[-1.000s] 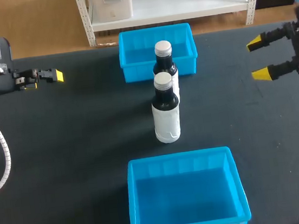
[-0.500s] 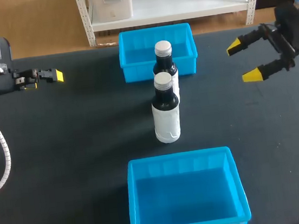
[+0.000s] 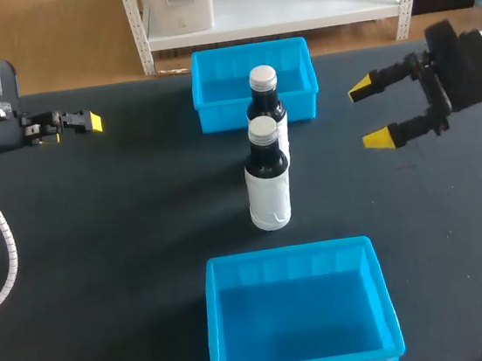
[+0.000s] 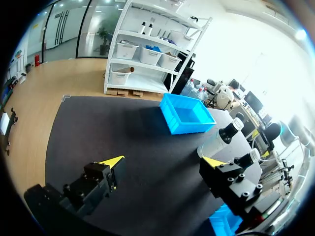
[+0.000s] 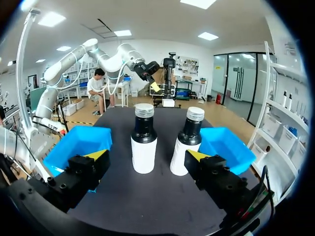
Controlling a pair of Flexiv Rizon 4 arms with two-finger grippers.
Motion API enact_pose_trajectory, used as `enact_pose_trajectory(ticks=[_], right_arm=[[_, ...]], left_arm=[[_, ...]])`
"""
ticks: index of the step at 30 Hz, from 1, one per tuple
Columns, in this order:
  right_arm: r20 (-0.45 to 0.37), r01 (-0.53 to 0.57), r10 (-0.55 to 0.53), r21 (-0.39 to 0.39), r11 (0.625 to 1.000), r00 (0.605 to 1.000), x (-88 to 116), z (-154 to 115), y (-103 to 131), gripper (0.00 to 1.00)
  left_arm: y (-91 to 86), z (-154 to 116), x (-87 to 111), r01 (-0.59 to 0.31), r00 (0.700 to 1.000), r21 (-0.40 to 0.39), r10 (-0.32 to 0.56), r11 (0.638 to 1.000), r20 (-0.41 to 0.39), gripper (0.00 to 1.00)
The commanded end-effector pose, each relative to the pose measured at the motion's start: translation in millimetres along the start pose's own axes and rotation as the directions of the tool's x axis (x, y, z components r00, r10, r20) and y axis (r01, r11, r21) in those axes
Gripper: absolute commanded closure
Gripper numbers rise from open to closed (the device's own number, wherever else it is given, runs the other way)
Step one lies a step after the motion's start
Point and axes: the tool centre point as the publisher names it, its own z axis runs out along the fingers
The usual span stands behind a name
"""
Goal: Pick up the bottle, and place it in the far bin if it is heavy, or in the near bin if it is light.
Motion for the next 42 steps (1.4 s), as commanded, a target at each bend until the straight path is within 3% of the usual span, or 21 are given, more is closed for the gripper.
enact_pose_trajectory(ticks=[1,21,42], right_arm=[[-0.006,0.005,-0.004,0.042,0.999,1.0,-4,12,2,0.0],[-0.026,0.001,0.0,0.02,1.0,1.0,-15,79,-7,0.0],[-0.039,-0.018,0.018,-0.002,1.0,0.999,-22,122,4,0.0]], left_arm=[[0.0,0,0.0,0.0,1.0,0.0,0.0,1.0,0.0,0.0],[0.0,0,0.0,0.0,1.0,0.0,0.0,1.0,0.0,0.0],[0.0,0,0.0,0.0,1.0,0.0,0.0,1.0,0.0,0.0]])
